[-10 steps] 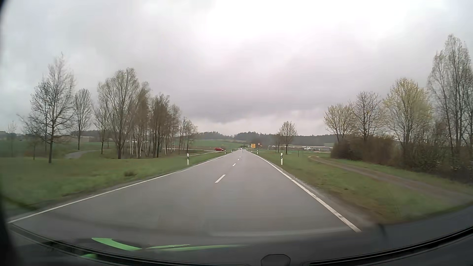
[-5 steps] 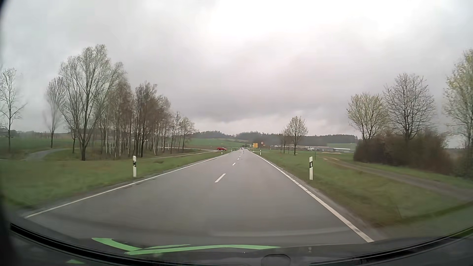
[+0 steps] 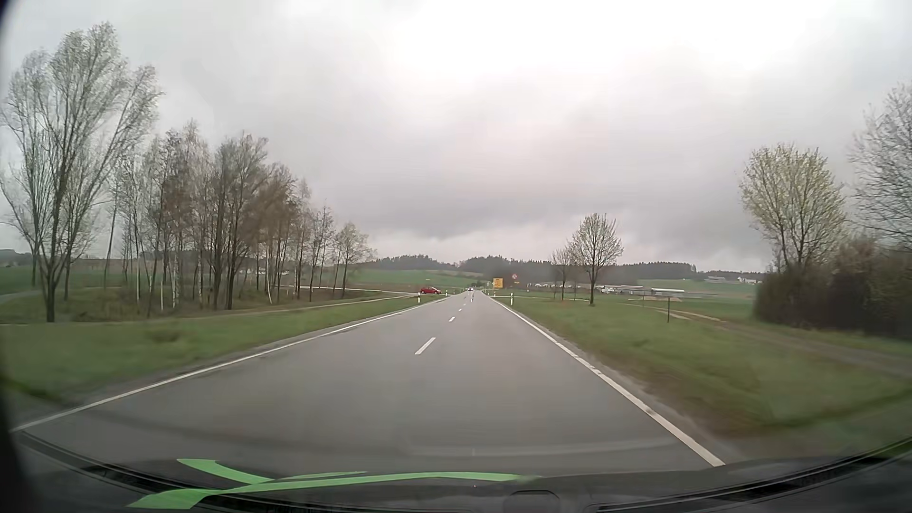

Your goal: Follow the waypoints while adhering to traffic rules and regulations

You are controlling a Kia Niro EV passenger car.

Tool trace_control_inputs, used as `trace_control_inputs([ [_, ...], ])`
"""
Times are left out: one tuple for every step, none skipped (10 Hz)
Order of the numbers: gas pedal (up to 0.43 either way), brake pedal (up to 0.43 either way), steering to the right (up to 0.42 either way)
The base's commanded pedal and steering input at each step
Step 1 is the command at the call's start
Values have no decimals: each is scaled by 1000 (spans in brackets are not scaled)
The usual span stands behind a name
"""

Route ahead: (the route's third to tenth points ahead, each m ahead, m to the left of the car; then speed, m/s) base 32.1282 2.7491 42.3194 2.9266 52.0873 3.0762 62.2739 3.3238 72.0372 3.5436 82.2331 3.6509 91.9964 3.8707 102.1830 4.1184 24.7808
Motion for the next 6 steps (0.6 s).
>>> trace_control_inputs([
  [157,0,-5],
  [157,0,-5],
  [157,0,-4],
  [157,0,-4],
  [138,0,-3],
  [130,0,-3],
])
